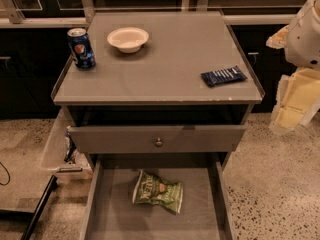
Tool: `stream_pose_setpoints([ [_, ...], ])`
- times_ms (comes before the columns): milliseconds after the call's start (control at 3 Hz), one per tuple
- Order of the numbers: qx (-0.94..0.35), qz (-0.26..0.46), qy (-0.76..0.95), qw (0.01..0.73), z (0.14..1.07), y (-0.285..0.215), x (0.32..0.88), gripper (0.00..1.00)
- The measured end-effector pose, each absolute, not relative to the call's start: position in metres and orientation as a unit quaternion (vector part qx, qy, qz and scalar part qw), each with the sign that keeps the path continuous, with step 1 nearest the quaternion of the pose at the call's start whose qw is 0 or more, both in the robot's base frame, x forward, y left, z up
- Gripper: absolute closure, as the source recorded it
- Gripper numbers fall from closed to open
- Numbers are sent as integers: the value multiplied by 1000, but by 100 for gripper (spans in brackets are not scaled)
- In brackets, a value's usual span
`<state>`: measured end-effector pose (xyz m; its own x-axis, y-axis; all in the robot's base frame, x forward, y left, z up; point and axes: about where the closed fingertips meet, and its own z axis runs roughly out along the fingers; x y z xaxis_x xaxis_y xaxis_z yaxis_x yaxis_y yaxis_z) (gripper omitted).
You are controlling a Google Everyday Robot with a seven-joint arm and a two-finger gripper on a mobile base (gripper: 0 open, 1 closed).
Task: Pick green jalapeno chip bag from middle drawer and place on counter
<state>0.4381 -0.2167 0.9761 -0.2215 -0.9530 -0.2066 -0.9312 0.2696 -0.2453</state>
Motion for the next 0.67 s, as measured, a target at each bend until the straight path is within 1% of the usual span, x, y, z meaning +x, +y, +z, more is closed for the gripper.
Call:
stream_pose_setpoints([
  [333,-603,-34,781,159,976,-217,438,0],
  [667,-593,-17,790,155,959,-213,444,0],
])
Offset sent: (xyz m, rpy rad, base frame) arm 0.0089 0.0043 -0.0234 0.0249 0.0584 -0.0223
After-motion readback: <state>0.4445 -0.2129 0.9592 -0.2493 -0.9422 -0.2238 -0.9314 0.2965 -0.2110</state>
